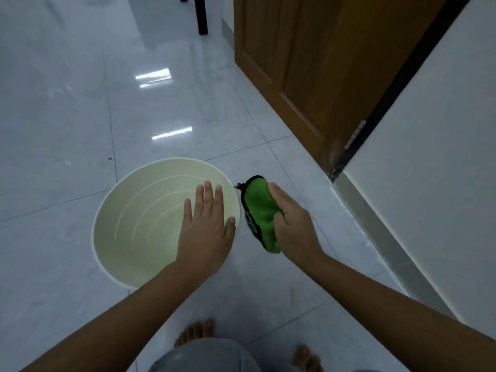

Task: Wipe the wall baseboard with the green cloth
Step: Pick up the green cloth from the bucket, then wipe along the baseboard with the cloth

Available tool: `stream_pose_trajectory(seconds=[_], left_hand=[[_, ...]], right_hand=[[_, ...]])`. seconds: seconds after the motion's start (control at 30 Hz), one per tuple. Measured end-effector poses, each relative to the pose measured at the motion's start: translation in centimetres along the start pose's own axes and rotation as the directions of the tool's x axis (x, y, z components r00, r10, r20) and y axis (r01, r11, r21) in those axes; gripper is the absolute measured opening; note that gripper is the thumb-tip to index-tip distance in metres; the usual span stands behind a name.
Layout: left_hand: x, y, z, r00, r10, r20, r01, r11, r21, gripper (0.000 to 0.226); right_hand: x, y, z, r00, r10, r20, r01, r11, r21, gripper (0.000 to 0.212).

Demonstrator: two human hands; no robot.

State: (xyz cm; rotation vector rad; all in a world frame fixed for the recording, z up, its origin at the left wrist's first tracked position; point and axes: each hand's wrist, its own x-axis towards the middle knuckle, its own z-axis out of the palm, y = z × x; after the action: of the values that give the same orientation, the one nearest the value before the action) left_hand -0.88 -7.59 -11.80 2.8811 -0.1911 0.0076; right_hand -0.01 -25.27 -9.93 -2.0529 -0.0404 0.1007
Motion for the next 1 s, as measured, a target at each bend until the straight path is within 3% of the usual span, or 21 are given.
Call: stream_pose_trajectory(seconds=[0.13, 0.27, 0.37, 0.47, 0.57, 0.63, 0.73, 0.77, 0.87, 1.0], left_hand=[[2.9, 3.7, -1.1, 0.982, 0.190, -0.004, -0.187, 0.971, 0.149, 0.063], [8.0, 7.7, 0.6, 0.927, 0.348, 0.142, -0.375, 0.865, 0.334, 0.063], [12.0, 10.4, 4.6, 0.935, 0.272, 0.228, -0.337, 0.882, 0.329, 0.063], [14.5, 11.6, 11.3, 0.951, 0.090, 0.295, -0.164, 0.957, 0.239, 0.064], [15.8, 12.4, 18.4, 0.951, 0.040, 0.307, -0.091, 0.984, 0.151, 0.065], [16.2, 12.8, 22.7, 0.950, 0.039, 0.310, -0.076, 0.991, 0.107, 0.066], [15.0, 12.6, 27.8, 0.935, 0.030, 0.352, -0.047, 0.998, 0.042, 0.070], [14.6, 12.2, 29.2, 0.952, 0.035, 0.304, -0.040, 0.999, 0.009, 0.074], [14.7, 11.5, 31.9, 0.988, 0.068, 0.137, -0.065, 0.997, -0.029, 0.075], [14.7, 11.6, 32.6, 0.991, 0.087, 0.100, -0.079, 0.993, -0.087, 0.073]], right_hand=[[0.6, 1.2, -4.6, 0.997, 0.014, -0.082, -0.024, 0.992, -0.124, 0.055], [1.9, 5.5, -10.0, 0.977, 0.118, -0.179, -0.159, 0.959, -0.235, 0.054], [3.5, 9.7, -13.8, 0.984, 0.136, -0.114, -0.168, 0.921, -0.352, 0.055], [7.2, 14.5, -16.1, 0.997, 0.067, -0.028, -0.067, 0.693, -0.718, 0.078], [12.1, 19.2, -16.4, 0.995, -0.078, 0.066, 0.094, 0.433, -0.896, 0.071], [15.5, 22.0, -15.3, 0.986, -0.047, 0.157, 0.164, 0.249, -0.955, 0.063], [17.9, 26.5, -12.4, 0.976, 0.093, 0.199, 0.186, 0.133, -0.974, 0.056], [17.9, 28.2, -11.4, 0.967, 0.157, 0.203, 0.188, 0.106, -0.976, 0.056], [17.5, 32.1, -9.8, 0.974, 0.195, 0.116, 0.075, 0.210, -0.975, 0.066], [12.7, 32.5, -10.2, 0.954, 0.299, -0.012, -0.120, 0.347, -0.930, 0.060]])
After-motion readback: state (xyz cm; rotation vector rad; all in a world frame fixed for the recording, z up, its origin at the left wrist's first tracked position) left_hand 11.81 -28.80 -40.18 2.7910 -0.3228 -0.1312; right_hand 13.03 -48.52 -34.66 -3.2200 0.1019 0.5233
